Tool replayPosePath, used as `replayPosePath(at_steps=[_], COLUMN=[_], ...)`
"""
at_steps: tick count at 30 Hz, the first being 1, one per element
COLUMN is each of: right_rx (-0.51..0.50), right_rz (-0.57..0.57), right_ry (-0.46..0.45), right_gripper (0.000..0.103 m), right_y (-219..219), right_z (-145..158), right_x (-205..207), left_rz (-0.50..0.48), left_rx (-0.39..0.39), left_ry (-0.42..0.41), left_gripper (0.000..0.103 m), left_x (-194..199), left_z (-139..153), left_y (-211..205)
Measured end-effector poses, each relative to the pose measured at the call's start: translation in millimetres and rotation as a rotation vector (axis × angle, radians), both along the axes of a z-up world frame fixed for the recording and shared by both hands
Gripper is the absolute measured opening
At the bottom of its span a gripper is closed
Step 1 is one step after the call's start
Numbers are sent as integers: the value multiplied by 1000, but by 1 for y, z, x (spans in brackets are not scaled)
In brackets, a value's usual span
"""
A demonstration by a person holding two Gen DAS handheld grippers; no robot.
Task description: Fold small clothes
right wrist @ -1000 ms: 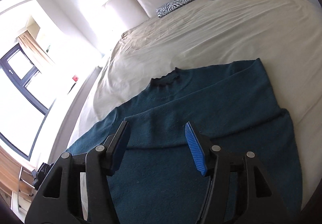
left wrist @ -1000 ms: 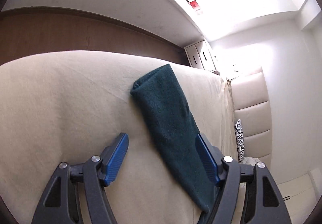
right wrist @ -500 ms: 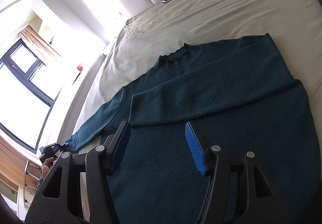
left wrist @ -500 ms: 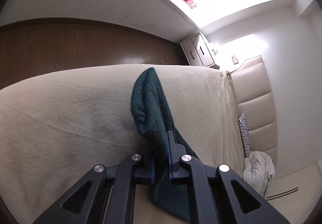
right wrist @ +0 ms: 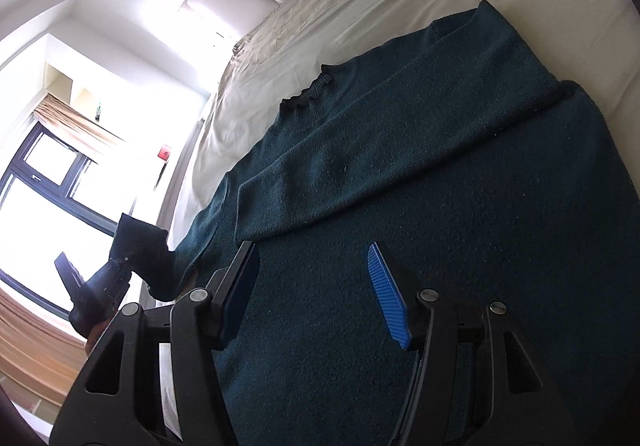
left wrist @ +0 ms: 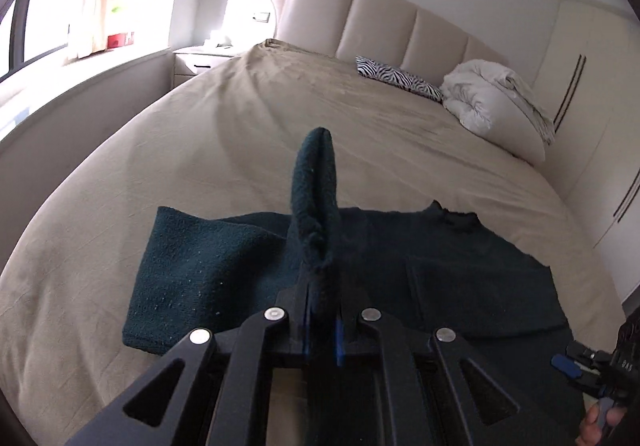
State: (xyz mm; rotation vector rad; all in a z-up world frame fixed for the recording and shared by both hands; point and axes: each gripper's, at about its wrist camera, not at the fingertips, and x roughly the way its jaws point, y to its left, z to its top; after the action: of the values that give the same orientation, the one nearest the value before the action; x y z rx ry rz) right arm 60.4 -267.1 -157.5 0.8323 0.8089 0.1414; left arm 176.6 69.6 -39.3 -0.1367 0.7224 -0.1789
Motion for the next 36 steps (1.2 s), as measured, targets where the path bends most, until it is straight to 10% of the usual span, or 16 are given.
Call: replayPosePath(at_steps=[7,15,23,29,36], right_rx=[144,347,423,333,190], right_rz=[109,309,388,419,375], right_ry=[24,100,175,186,148], right_gripper=[56,56,54,10,7], right_y=[10,59,99,108,90], right_z=[-7,-22,-47,-41,-19], right_x=[41,122,158,165,165], left_rz=[-154,-175,-206,-205,-228], left_rx=[317,487,553,527,394], left_ry=[-46,-120,-142,-141,-142], left_gripper=[9,9,11,17,33], left_x=[-30,-43,-50,-51,-62], left_z=[-41,-50,-55,-54,-35], left_y=[-92,-110,-124,-122,-106])
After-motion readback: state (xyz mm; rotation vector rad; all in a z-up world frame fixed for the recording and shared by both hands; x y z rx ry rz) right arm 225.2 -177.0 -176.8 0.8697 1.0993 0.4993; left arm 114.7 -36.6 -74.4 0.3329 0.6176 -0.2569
